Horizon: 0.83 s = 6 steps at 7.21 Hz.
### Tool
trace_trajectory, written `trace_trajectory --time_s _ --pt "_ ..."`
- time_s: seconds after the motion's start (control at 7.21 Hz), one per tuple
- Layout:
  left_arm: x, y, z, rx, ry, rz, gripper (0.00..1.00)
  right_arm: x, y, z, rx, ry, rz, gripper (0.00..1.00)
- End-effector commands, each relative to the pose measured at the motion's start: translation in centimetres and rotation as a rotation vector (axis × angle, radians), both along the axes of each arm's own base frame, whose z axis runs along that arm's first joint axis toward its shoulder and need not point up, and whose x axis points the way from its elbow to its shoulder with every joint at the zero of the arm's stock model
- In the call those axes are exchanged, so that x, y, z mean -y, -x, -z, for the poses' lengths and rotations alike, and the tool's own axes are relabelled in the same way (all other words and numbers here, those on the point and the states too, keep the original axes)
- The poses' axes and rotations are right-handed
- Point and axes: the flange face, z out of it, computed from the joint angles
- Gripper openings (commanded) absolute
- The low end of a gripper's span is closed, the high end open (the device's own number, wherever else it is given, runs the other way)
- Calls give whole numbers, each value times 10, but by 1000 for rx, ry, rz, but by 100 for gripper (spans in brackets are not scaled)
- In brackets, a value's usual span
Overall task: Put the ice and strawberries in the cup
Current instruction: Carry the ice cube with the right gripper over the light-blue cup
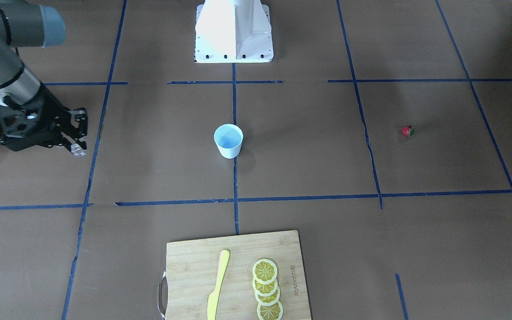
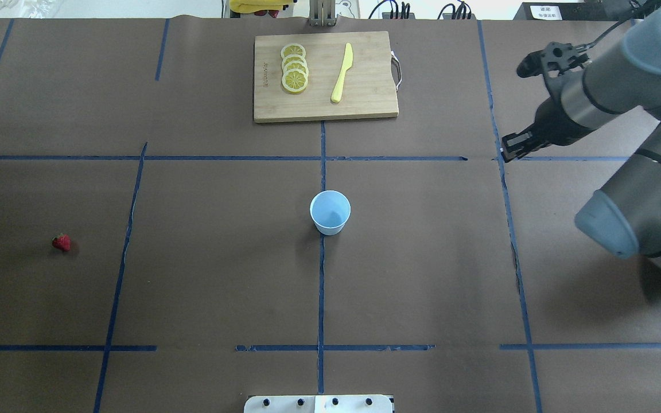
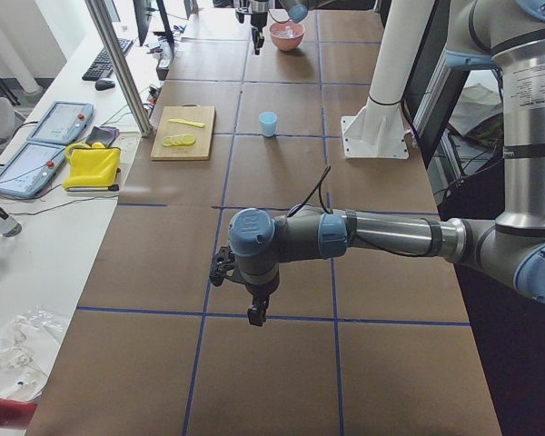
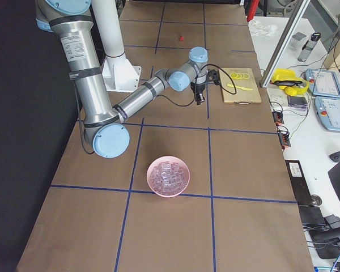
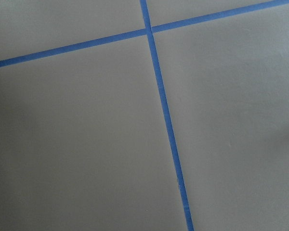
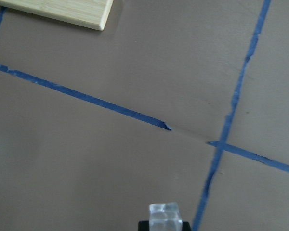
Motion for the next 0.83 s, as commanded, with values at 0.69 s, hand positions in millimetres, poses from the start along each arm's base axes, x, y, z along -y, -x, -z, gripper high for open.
trace_trajectory --time_s 0.69 --pt "-1 0 -1 0 3 0 100 -78 270 176 -40 144 -158 0"
